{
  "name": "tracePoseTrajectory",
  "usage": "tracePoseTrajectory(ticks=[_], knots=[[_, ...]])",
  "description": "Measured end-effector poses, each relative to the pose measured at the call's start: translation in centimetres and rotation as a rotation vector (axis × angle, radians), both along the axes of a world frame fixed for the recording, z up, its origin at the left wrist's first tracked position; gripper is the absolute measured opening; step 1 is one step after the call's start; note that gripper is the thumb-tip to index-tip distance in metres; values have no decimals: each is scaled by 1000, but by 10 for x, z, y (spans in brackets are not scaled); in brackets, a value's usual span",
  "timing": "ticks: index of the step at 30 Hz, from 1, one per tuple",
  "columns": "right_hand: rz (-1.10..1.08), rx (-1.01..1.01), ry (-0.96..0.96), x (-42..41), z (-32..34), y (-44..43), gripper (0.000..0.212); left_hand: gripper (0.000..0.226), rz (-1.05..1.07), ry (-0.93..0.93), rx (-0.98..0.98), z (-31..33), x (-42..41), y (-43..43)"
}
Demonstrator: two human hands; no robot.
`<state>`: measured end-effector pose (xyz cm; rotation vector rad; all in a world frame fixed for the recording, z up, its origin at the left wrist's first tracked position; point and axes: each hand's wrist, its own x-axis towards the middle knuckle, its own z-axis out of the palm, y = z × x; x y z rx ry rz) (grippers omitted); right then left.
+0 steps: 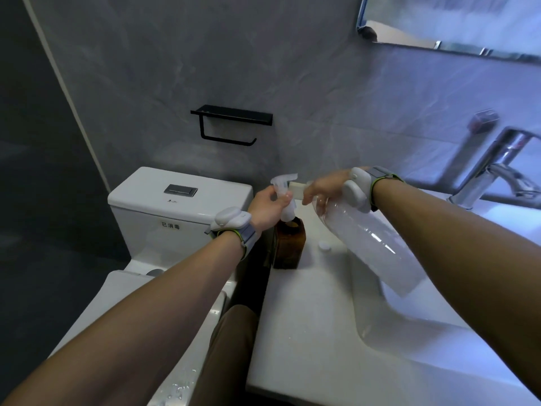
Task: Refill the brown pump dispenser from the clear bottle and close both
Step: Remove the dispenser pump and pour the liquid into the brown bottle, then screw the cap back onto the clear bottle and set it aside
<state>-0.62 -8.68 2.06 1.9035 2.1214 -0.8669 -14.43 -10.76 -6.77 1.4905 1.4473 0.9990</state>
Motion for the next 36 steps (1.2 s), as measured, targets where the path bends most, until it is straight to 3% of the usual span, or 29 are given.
tracePoseTrajectory(ticks=[2, 5, 9, 15, 19, 23, 26, 29, 36], knots=[[-80, -11, 57, 5, 7, -2, 22, 38, 7, 17, 13, 1, 1, -1], [-77, 85, 87, 13, 11, -2, 36, 42, 17, 3, -8, 4, 4, -5], [-82, 179, 152, 19, 11, -4, 29, 51, 37, 16, -33, 4, 4, -7], [-166, 265, 307, 28, 4, -2, 37, 51, 45, 71, -89, 2, 7, -8], [-216, 292, 403, 29, -4, -3, 42, 75, 392, 154, -40, 3, 3, -9], [-241, 326, 442, 30, -9, -6, 45, 48, 609, 115, 176, 18, 2, -11], [-235, 335, 453, 33, -12, -11, 51, 26, 465, 78, 355, 26, 8, -18], [-220, 354, 435, 34, -17, -13, 54, 23, 234, 30, 417, 32, 25, -28], [-292, 432, 354, 46, -17, -21, 61, 77, 0, 19, 194, 22, 55, -34]])
